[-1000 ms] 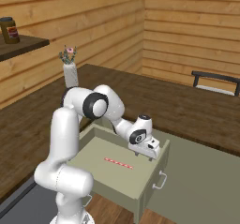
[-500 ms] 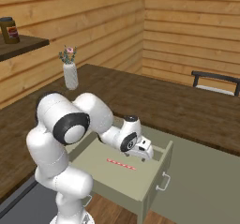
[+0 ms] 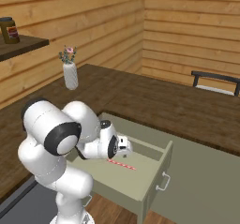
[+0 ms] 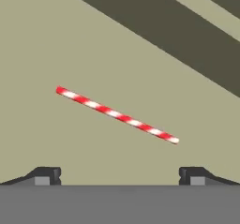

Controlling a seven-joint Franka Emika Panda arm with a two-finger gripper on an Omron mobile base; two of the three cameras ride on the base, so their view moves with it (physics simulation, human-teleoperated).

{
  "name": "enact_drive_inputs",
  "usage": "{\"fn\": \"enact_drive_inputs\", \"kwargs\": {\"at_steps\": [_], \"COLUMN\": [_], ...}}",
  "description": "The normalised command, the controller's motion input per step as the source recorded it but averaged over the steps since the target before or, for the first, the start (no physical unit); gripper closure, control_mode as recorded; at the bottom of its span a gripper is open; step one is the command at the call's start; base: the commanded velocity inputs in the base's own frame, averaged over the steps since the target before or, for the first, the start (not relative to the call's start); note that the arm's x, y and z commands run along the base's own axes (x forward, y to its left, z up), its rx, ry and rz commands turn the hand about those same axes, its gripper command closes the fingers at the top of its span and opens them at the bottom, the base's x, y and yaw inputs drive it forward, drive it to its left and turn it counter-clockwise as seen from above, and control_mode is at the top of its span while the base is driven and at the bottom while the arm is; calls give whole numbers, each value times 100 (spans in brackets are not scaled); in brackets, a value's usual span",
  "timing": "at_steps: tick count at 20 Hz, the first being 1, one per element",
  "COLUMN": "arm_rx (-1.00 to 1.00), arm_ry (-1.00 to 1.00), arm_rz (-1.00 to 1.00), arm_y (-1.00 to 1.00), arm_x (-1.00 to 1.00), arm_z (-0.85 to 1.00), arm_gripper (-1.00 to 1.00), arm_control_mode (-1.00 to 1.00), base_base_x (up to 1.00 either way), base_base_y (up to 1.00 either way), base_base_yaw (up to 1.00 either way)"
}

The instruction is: Take a straw from the drawer in front and place it inside the glass cup on the dining counter.

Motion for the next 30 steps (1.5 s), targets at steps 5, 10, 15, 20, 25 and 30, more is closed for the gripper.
{"fn": "enact_drive_inputs", "kwargs": {"at_steps": [5,10,15,20,25,30], "arm_rx": [0,0,0,0,-1,-1], "arm_ry": [16,11,13,12,6,0], "arm_rz": [35,26,15,9,1,2], "arm_y": [4,5,3,0,0,0], "arm_x": [43,38,30,15,-27,-27], "arm_z": [0,0,-5,-22,-31,-26], "arm_gripper": [-100,-100,-100,-100,-100,-100], "arm_control_mode": [-100,-100,-100,-100,-100,-100], "base_base_x": [0,0,0,0,0,0], "base_base_y": [0,0,0,0,0,0], "base_base_yaw": [0,0,0,0,0,0]}}
